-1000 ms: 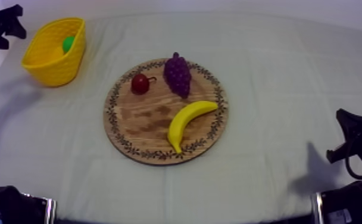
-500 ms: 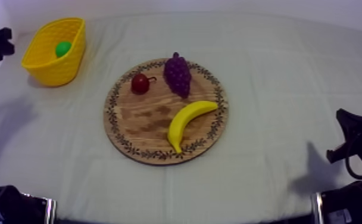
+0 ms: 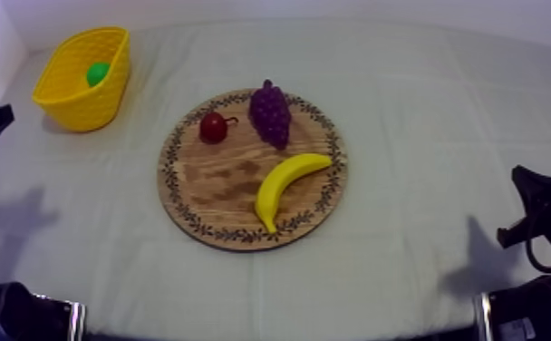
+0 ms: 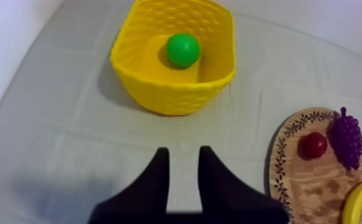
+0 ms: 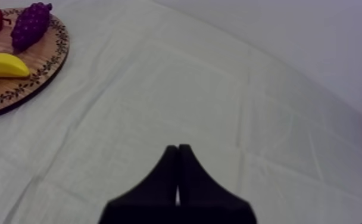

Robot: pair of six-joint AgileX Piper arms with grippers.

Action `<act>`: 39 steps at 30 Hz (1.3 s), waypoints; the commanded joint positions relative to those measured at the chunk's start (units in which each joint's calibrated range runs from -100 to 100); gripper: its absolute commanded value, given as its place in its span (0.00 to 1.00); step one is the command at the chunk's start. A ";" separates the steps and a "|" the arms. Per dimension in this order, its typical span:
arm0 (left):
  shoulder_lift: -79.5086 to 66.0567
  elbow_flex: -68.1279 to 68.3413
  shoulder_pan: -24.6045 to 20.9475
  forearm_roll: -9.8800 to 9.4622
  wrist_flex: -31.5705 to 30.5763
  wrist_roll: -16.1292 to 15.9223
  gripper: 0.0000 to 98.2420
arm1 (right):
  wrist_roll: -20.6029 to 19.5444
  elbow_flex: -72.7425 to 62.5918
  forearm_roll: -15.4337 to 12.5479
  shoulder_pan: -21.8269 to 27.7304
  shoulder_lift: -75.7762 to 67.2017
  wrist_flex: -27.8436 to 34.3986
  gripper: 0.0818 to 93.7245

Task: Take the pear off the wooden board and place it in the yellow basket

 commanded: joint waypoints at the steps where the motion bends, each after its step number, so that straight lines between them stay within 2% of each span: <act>1: -6.96 7.18 -0.02 0.05 -3.56 -0.19 0.14 | -0.01 -0.02 0.00 0.01 -0.03 -0.01 0.00; 7: -15.40 15.39 0.37 -0.20 -9.13 -1.24 0.03 | -0.01 -0.02 0.00 0.01 -0.03 -0.01 0.00; 11: -21.63 21.26 1.41 -0.71 -12.54 -1.66 0.01 | -0.01 -0.02 0.00 0.01 -0.03 -0.01 0.00; 18: -33.37 29.68 4.01 -5.43 -15.85 1.97 0.00 | -0.01 -0.02 0.00 0.01 -0.03 -0.01 0.00; 21: -37.64 32.30 5.58 -8.35 -16.08 4.52 0.00 | -0.01 -0.02 0.00 0.01 -0.03 -0.01 0.00; 25: -41.68 34.42 6.92 -10.58 -14.52 6.49 0.00 | -0.01 -0.02 0.00 0.01 -0.03 -0.01 0.00; 32: -44.35 34.86 7.50 -11.36 -11.89 8.12 0.00 | -0.01 -0.02 0.00 0.01 -0.03 -0.01 0.00; 39: -44.58 35.32 7.61 -11.47 -11.28 14.12 0.00 | -0.01 -0.02 0.00 0.01 -0.03 -0.01 0.00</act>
